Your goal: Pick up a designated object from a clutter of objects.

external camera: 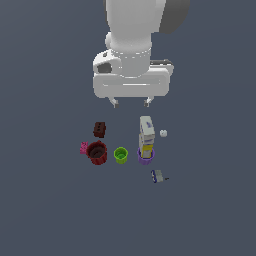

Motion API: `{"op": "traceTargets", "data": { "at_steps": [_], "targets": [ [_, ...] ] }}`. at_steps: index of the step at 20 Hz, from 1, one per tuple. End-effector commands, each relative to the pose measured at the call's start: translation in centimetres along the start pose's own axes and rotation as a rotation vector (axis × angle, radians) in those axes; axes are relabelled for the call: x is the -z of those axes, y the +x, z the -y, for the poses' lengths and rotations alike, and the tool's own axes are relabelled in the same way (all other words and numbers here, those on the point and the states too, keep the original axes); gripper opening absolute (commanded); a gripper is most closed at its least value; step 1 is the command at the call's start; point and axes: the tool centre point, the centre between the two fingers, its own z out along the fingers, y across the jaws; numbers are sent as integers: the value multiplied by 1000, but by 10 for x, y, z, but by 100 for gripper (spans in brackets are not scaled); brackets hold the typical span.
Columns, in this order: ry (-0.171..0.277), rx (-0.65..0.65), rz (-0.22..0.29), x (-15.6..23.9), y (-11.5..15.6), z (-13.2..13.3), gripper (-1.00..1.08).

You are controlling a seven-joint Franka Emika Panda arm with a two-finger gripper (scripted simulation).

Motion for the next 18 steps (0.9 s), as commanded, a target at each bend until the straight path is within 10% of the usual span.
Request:
{"op": "traceTargets", "data": {
  "at_steps": [1,18],
  "targets": [
    [0,0,0,0,0,0,100],
    [-22,-16,18,-10,-5,-30,100]
  ]
}}
